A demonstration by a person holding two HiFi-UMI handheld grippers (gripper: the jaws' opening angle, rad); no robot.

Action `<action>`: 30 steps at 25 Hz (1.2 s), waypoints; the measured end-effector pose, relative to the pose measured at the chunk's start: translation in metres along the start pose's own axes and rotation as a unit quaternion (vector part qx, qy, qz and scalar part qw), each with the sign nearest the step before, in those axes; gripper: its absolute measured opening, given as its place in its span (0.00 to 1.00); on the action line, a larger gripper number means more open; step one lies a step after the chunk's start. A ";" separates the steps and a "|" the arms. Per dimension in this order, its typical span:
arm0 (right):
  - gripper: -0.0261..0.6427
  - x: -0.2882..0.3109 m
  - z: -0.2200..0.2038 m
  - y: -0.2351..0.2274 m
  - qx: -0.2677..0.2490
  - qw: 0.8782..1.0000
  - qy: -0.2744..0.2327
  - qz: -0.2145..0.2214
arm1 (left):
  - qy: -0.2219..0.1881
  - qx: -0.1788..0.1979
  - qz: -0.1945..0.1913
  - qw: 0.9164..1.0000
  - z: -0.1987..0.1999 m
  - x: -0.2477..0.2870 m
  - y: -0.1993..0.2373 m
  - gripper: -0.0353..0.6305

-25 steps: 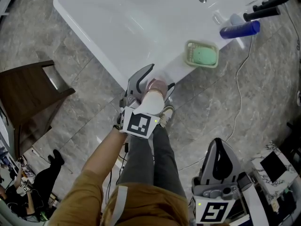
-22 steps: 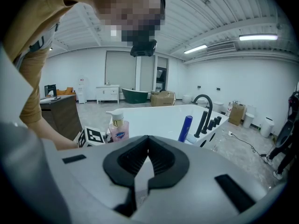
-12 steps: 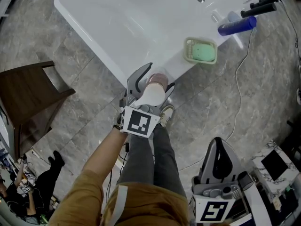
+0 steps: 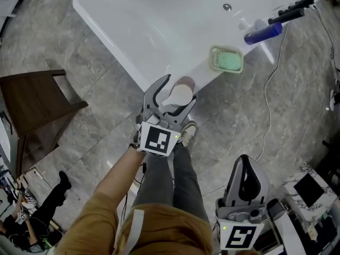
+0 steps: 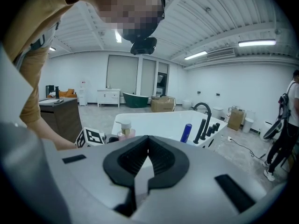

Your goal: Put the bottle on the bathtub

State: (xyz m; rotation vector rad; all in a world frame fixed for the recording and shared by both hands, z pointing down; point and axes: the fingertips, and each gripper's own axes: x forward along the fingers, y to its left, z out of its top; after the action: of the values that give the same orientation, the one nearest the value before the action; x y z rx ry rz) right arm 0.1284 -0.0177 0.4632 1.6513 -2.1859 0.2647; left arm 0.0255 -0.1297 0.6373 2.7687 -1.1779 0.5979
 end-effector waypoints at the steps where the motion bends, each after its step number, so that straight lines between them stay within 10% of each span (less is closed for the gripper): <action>1: 0.05 -0.002 0.003 0.001 -0.001 1.000 -0.003 0.001 | -0.001 0.001 0.003 1.000 0.001 -0.003 0.000 0.58; 21: 0.05 -0.039 0.077 -0.001 -0.020 0.998 -0.059 0.011 | 0.014 -0.038 0.052 0.998 0.067 -0.072 0.008 0.58; 30: 0.05 -0.052 0.124 -0.002 -0.026 0.995 -0.092 0.005 | 0.009 -0.054 0.070 0.996 0.108 -0.112 0.010 0.36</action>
State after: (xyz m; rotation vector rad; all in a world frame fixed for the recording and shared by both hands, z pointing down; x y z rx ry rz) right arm 0.1191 -0.0185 0.3294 1.6974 -2.3129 0.0602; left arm -0.0173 -0.0839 0.4948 2.6032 -1.3652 0.5534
